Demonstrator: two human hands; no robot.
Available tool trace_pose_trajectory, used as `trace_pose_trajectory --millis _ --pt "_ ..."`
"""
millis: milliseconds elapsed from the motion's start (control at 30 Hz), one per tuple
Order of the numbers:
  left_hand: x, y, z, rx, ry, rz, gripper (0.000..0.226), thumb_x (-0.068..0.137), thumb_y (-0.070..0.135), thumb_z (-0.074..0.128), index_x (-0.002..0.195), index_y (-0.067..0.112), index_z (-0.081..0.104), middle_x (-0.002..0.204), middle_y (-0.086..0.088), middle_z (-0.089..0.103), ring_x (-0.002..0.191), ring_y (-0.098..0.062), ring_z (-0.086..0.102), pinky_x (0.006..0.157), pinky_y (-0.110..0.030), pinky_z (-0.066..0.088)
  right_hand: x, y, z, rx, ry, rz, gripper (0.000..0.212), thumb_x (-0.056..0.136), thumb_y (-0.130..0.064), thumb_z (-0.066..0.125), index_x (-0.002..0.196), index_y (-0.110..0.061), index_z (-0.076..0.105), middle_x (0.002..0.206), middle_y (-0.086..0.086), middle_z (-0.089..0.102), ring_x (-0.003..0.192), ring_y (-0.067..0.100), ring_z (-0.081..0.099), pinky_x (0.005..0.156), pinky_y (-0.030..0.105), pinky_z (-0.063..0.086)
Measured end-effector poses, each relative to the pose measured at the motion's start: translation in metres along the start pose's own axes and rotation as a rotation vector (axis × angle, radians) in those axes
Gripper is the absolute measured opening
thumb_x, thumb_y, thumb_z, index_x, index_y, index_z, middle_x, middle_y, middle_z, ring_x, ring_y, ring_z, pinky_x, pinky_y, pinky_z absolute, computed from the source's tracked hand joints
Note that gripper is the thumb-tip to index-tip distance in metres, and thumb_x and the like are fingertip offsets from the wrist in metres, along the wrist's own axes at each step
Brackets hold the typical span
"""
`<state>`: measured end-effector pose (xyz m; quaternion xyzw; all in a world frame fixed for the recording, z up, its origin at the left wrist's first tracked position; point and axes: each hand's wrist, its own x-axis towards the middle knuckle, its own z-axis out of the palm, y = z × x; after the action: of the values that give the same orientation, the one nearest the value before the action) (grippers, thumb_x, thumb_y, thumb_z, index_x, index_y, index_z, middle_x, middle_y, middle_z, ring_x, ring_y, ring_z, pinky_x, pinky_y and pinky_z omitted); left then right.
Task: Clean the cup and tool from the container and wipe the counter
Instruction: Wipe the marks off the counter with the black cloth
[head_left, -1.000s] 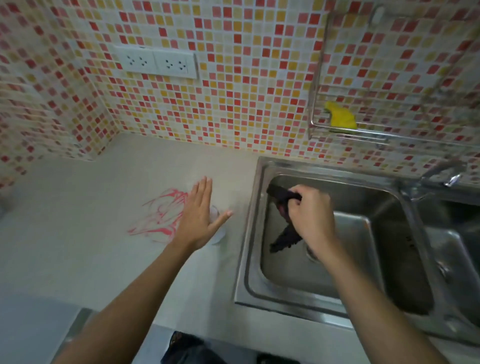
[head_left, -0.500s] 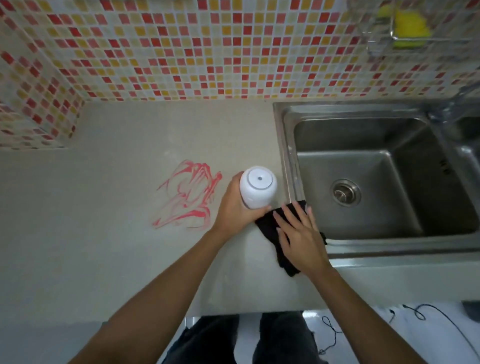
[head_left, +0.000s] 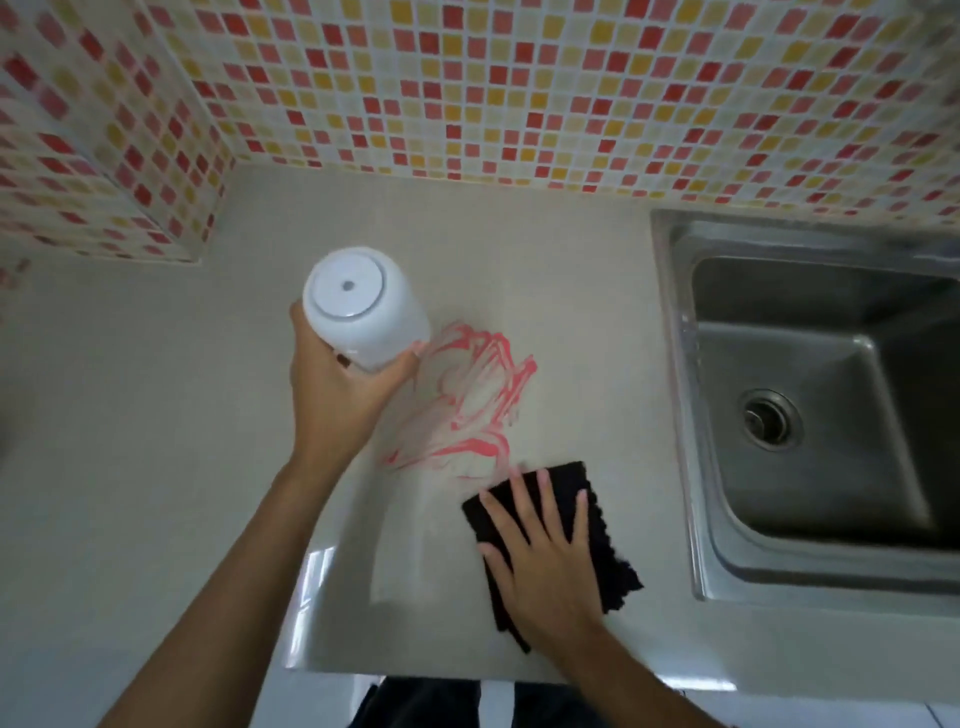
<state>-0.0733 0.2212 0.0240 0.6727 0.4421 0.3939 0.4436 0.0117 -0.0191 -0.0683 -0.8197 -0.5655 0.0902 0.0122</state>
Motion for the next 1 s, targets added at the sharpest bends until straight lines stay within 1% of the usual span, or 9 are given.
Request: trace_pose_trajectory --millis 67,133,200,333,433,633,833,933,1000 --pt "0.005 -0.014 -0.017 0.006 0.03 -0.022 0.092 0.067 0.029 0.089 0.14 0.025 0.035 0.138 0.003 0.052 0.126 -0.008 0.053 0.103 -0.043 0.049 0.0 0.001 0.004 -0.033 0.013 -0.047 0.047 0.101 -0.046 0.03 0.143 -0.028 0.042 0.154 0.002 0.031 0.142 0.03 0.028 0.108 0.065 0.023" --pt "0.008 -0.025 -0.026 -0.006 0.053 -0.066 0.094 0.067 0.028 0.09 0.143 0.02 0.034 0.138 0.002 0.052 0.125 -0.01 0.054 0.102 -0.037 0.051 0.001 0.001 0.006 -0.03 0.015 -0.073 0.046 0.102 -0.044 0.031 0.14 -0.026 0.048 0.152 -0.001 0.035 0.141 0.027 0.03 0.108 0.064 0.024" --pt "0.009 -0.032 -0.029 -0.02 0.062 -0.091 0.094 0.068 0.024 0.089 0.144 0.018 0.034 0.138 0.002 0.053 0.124 -0.009 0.055 0.099 -0.03 0.052 0.009 -0.002 0.003 -0.014 -0.018 -0.068 0.048 0.103 -0.044 0.027 0.144 -0.024 0.043 0.153 -0.001 0.036 0.143 0.025 0.026 0.11 0.062 0.022" --pt "0.014 -0.037 -0.026 -0.013 0.071 -0.104 0.093 0.068 0.024 0.089 0.143 0.02 0.034 0.137 0.004 0.053 0.122 -0.008 0.056 0.096 -0.024 0.052 0.052 -0.011 -0.005 0.005 -0.036 -0.032 0.051 0.104 -0.042 0.02 0.152 -0.024 0.024 0.159 -0.004 0.021 0.148 0.022 0.009 0.116 0.058 0.012" --pt "0.02 -0.038 -0.027 -0.007 0.077 -0.11 0.093 0.068 0.021 0.089 0.143 0.019 0.034 0.138 0.003 0.052 0.123 -0.008 0.055 0.095 -0.02 0.051 0.097 -0.019 -0.009 0.03 -0.009 0.067 0.052 0.103 -0.04 0.016 0.153 -0.025 0.02 0.159 -0.004 0.021 0.148 0.022 0.009 0.116 0.056 0.008" --pt "0.03 -0.043 -0.04 0.002 0.088 -0.108 0.094 0.069 0.026 0.089 0.145 0.021 0.033 0.139 0.002 0.052 0.125 -0.011 0.054 0.099 -0.025 0.051 0.146 -0.021 -0.009 0.029 0.04 0.151 0.052 0.103 -0.04 0.015 0.153 -0.025 0.017 0.16 -0.005 0.015 0.149 0.02 -0.001 0.117 0.056 0.003" --pt "0.031 -0.043 -0.049 -0.001 0.092 -0.11 0.093 0.07 0.029 0.088 0.145 0.023 0.033 0.139 0.005 0.052 0.126 -0.01 0.053 0.098 -0.026 0.052 0.206 -0.014 -0.018 0.066 0.077 0.224 0.053 0.103 -0.041 0.011 0.153 -0.025 0.018 0.16 -0.005 0.017 0.148 0.022 0.009 0.117 0.056 0.003" --pt "0.03 -0.043 -0.05 0.01 0.069 -0.1 0.094 0.069 0.028 0.088 0.145 0.021 0.033 0.139 0.004 0.052 0.126 -0.01 0.053 0.1 -0.031 0.051 0.253 -0.002 -0.025 0.092 0.087 0.241 0.054 0.102 -0.042 0.009 0.153 -0.025 0.017 0.16 -0.004 0.015 0.148 0.022 0.007 0.117 0.056 0.002" --pt "0.027 -0.041 -0.052 0.019 0.057 -0.09 0.094 0.069 0.027 0.089 0.145 0.021 0.033 0.139 0.004 0.052 0.125 -0.009 0.053 0.1 -0.03 0.051 0.285 0.008 -0.03 0.1 0.086 0.251 0.054 0.102 -0.042 0.007 0.153 -0.024 0.014 0.161 -0.004 0.012 0.148 0.022 0.004 0.117 0.056 0.0"
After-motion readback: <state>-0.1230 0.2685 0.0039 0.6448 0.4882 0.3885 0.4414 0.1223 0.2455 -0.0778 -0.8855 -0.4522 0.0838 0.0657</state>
